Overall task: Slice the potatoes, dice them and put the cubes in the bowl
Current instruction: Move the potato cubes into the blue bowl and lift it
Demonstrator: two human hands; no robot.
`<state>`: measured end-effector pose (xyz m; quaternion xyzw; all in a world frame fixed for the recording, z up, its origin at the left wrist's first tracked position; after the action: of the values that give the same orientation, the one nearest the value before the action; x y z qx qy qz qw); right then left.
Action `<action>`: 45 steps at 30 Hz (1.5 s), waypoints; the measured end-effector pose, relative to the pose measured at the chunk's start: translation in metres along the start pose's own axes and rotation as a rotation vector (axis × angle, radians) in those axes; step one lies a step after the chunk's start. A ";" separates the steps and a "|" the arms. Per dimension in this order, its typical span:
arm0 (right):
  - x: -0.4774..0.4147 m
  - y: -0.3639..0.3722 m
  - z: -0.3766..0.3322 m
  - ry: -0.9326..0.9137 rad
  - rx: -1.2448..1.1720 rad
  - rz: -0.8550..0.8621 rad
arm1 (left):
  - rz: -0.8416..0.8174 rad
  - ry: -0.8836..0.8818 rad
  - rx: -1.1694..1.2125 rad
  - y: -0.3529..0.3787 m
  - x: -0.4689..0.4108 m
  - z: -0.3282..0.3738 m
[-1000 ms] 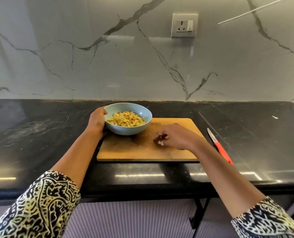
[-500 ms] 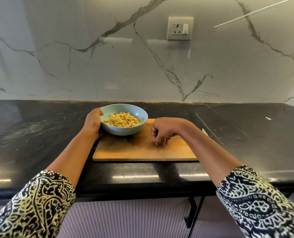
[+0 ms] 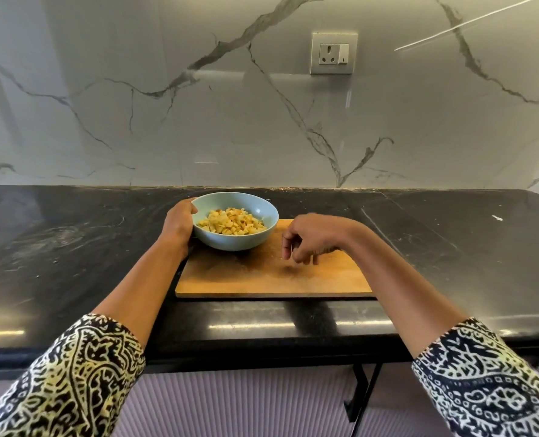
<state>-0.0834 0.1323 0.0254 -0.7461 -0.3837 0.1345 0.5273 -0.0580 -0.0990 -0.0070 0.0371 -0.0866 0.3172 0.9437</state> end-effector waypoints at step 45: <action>0.021 0.002 0.049 0.150 -0.711 0.604 | -0.143 0.324 -0.413 0.035 0.004 0.002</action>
<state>-0.0988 0.1805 0.0081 -0.9662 -0.1326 0.0880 0.2028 -0.0762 -0.0694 -0.0041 -0.2012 0.0053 0.2269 0.9529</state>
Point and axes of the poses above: each hand's wrist, its own x-axis away from the middle knuckle, its own y-axis out of the palm, z = x × y, the point moved 8 cm from there along -x, towards the middle knuckle, and after that the axes turned 5 degrees about -y, right-handed, at the moved point
